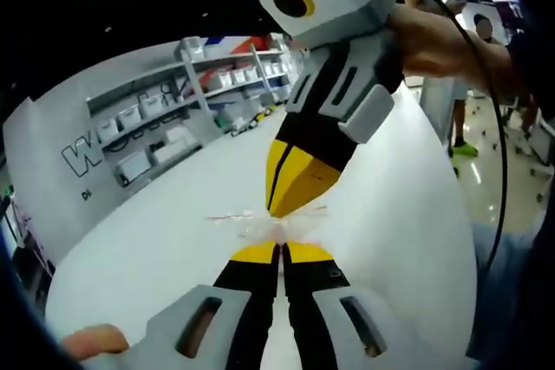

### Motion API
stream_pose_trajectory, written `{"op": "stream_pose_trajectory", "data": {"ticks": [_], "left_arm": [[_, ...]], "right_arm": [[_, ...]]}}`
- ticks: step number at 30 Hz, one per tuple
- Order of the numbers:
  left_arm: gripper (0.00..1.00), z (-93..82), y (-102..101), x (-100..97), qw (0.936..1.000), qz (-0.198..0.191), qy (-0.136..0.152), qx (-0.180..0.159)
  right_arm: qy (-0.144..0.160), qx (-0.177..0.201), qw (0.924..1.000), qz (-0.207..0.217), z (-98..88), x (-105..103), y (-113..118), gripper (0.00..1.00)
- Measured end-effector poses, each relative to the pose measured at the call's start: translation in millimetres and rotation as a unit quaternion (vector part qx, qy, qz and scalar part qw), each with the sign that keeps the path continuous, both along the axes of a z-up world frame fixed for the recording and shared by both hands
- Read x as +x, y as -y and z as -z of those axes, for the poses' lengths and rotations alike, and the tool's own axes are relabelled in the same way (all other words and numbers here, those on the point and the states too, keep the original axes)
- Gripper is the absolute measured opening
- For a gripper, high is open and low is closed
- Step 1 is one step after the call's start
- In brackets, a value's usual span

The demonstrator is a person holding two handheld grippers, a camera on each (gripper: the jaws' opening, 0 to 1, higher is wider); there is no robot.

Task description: Open the resealable bag by pulling the two sides of the seal apart until the entire bag opening is separated and visibly accessible.

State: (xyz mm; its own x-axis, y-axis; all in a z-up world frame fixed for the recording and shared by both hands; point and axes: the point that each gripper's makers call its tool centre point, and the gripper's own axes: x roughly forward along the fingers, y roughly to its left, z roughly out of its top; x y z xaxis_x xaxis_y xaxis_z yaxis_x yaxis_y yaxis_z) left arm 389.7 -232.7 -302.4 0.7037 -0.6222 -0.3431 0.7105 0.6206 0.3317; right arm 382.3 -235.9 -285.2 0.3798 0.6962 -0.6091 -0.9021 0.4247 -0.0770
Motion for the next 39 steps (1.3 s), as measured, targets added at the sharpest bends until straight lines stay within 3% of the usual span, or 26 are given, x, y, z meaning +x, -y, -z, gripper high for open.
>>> {"op": "stream_pose_trajectory", "data": {"ticks": [12, 16, 19, 30, 36, 39], "left_arm": [[0.03, 1.7, -1.7, 0.8, 1.0000, -0.002, -0.002, 0.002], [0.03, 1.9, -1.2, 1.1, 1.0000, -0.001, -0.001, 0.002], [0.03, 1.9, -0.2, 1.1, 1.0000, 0.000, 0.000, 0.002], [0.03, 3.0, 1.4, 0.5, 1.0000, 0.002, 0.003, 0.003], [0.03, 4.0, 1.7, 0.6, 1.0000, 0.002, 0.003, 0.005], [0.03, 4.7, 1.7, 0.8, 1.0000, 0.003, 0.002, 0.006]], "right_arm": [[-0.077, 0.087, 0.9927, 0.035, -5.7, 6.0, 5.1, 0.00], [-0.062, 0.088, 0.9940, 0.020, -5.1, 4.7, 6.1, 0.00], [-0.075, 0.095, 0.9925, 0.020, -4.5, 2.6, 5.5, 0.13], [-0.097, 0.084, 0.9916, 0.017, 7.2, -3.2, 3.6, 0.01], [-0.101, 0.075, 0.9920, 0.011, 12.0, -7.2, 2.0, 0.03], [-0.088, 0.076, 0.9930, 0.014, 10.1, -4.1, 3.4, 0.07]]}}
